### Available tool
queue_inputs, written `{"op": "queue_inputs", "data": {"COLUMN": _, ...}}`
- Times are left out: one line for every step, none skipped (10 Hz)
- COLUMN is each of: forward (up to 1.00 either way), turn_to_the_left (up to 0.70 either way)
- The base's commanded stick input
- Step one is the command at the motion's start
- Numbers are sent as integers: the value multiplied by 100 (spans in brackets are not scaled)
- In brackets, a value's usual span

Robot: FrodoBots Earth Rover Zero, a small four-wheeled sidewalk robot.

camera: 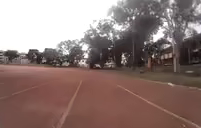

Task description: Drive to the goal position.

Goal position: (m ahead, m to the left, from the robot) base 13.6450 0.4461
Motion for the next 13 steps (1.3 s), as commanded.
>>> {"op": "queue_inputs", "data": {"forward": 50, "turn_to_the_left": 0}}
{"op": "queue_inputs", "data": {"forward": 50, "turn_to_the_left": 0}}
{"op": "queue_inputs", "data": {"forward": 50, "turn_to_the_left": 0}}
{"op": "queue_inputs", "data": {"forward": 50, "turn_to_the_left": 0}}
{"op": "queue_inputs", "data": {"forward": 50, "turn_to_the_left": 0}}
{"op": "queue_inputs", "data": {"forward": 50, "turn_to_the_left": 0}}
{"op": "queue_inputs", "data": {"forward": 50, "turn_to_the_left": 0}}
{"op": "queue_inputs", "data": {"forward": 50, "turn_to_the_left": 0}}
{"op": "queue_inputs", "data": {"forward": 50, "turn_to_the_left": 0}}
{"op": "queue_inputs", "data": {"forward": 50, "turn_to_the_left": 0}}
{"op": "queue_inputs", "data": {"forward": 50, "turn_to_the_left": 0}}
{"op": "queue_inputs", "data": {"forward": 50, "turn_to_the_left": 0}}
{"op": "queue_inputs", "data": {"forward": 50, "turn_to_the_left": 0}}
